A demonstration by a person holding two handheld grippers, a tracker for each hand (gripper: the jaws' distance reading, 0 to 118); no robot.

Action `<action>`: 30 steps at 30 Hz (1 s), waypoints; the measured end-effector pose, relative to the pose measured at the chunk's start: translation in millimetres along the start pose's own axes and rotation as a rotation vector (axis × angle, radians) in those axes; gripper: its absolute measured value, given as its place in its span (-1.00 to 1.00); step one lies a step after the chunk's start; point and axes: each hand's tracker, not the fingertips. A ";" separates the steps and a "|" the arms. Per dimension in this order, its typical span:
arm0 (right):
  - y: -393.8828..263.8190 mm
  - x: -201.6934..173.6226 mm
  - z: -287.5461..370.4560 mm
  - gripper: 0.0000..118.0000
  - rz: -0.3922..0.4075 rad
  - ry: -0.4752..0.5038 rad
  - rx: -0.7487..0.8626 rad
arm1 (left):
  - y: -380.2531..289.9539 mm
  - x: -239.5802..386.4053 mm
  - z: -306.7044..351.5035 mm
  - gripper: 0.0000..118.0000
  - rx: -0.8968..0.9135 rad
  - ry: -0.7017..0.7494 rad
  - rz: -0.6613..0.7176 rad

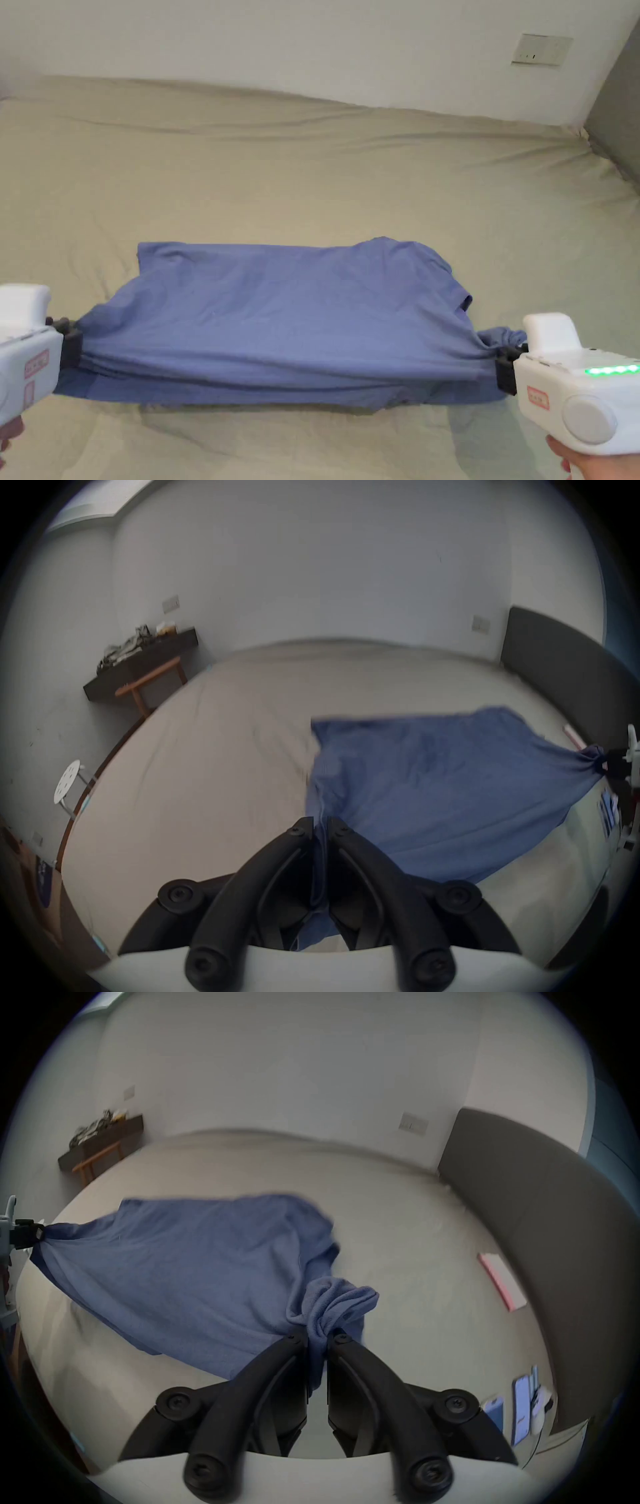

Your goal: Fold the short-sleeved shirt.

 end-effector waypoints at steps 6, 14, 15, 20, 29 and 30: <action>-73.1 -19.2 29.1 -0.81 0.033 0.023 -0.129 | -76.6 0.1 31.1 -0.90 -0.165 -0.008 -0.137; -130.1 -23.2 69.1 -0.81 -0.034 0.076 -0.271 | -127.3 -13.1 54.5 -0.90 -0.303 -0.027 -0.182; -135.6 -22.2 70.2 -0.81 -0.042 0.082 -0.284 | -131.5 -14.0 55.5 -0.90 -0.312 -0.029 -0.189; -160.4 -29.7 82.1 -0.81 -0.089 0.098 -0.375 | -149.1 -13.3 59.1 -0.90 -0.354 -0.028 -0.218; -153.2 -35.1 87.3 -0.04 -0.093 0.053 -0.378 | -141.7 -13.0 53.7 -0.70 -0.342 -0.031 -0.185; -145.6 -32.8 89.7 0.50 -0.077 0.040 -0.362 | -135.3 -10.8 56.3 -0.22 -0.311 -0.028 -0.173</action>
